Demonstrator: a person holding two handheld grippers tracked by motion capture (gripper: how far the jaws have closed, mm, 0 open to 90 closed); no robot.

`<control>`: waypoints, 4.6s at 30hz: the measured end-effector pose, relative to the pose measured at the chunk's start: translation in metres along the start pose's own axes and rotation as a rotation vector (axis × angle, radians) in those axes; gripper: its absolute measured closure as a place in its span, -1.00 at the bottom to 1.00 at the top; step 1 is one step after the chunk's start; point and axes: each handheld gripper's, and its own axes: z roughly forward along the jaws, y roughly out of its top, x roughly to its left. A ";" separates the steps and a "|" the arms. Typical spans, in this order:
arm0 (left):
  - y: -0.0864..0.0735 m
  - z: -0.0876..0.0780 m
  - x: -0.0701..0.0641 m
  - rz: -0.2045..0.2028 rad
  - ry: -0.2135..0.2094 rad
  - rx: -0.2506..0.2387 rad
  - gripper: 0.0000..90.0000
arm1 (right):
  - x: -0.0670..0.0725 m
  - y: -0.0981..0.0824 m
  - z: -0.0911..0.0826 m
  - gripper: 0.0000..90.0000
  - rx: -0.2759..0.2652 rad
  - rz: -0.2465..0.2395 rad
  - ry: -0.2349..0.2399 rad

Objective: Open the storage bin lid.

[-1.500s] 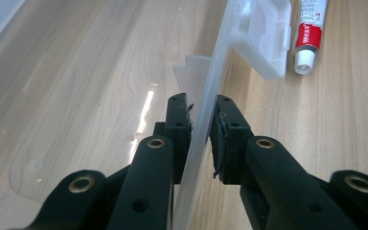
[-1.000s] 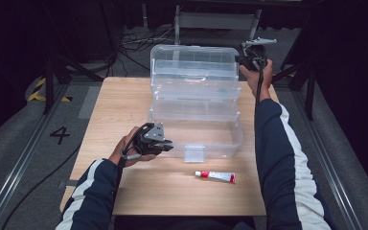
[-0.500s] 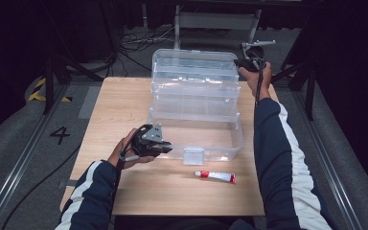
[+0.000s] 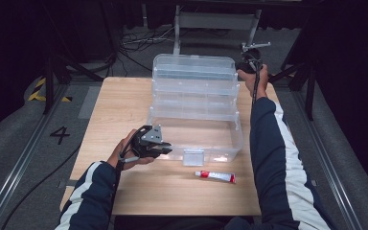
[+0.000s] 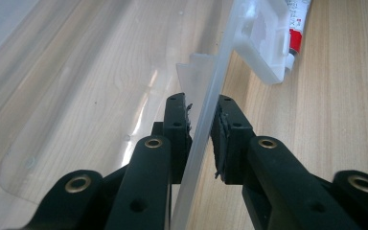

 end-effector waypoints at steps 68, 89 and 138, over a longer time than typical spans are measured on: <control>-0.001 -0.001 -0.002 -0.002 0.006 0.017 0.72 | 0.039 -0.072 -0.151 0.85 -0.015 -0.266 0.098; 0.000 -0.001 -0.003 0.003 0.011 0.026 0.71 | 0.063 -0.140 -0.193 0.80 -0.009 -0.311 0.212; 0.000 -0.001 -0.003 0.005 0.014 0.028 0.70 | 0.182 -0.217 -0.179 0.57 0.284 -0.612 0.568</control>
